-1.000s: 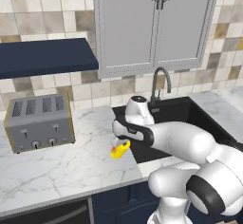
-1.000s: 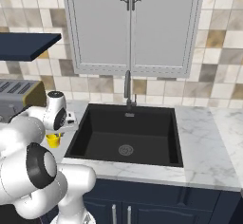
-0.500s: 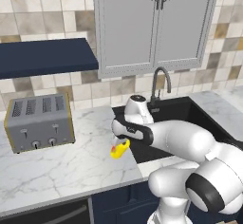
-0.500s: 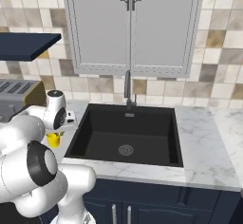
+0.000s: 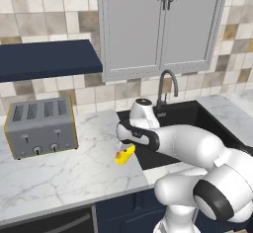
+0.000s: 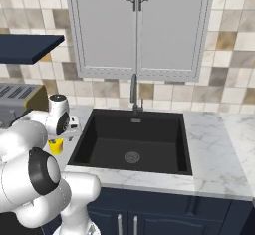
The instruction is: Pick the cup and bowl from the counter and place them on the counter next to the sink.
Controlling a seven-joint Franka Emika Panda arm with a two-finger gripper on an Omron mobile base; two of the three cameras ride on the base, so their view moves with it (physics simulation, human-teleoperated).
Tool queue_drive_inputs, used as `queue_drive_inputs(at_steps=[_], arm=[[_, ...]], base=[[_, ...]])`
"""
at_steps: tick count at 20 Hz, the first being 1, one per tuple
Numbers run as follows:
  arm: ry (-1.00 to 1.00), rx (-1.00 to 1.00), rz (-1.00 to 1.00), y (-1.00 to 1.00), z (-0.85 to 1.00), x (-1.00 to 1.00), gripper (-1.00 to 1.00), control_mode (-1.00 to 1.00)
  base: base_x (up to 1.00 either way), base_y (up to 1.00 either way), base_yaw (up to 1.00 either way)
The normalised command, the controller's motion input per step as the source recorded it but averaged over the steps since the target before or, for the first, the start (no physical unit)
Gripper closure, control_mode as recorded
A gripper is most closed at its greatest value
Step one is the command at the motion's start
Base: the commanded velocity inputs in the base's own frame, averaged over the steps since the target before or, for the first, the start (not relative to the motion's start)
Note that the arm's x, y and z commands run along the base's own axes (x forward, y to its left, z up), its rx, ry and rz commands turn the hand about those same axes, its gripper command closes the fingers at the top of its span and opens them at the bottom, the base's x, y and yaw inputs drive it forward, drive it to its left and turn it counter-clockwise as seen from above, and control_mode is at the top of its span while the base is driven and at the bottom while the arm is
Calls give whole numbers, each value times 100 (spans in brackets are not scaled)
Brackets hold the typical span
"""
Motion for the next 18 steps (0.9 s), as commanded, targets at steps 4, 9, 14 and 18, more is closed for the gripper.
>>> queue_drive_inputs(at_steps=[4,9,14,18], arm=[[0,0,0,0,0,0,-100,-100],[-3,0,0,0,10,0,-100,-100],[-17,0,0,1,48,0,-100,-100],[-25,0,0,4,59,0,-100,-100]], base=[[0,0,0],[0,0,0],[0,0,0],[0,0,0]])
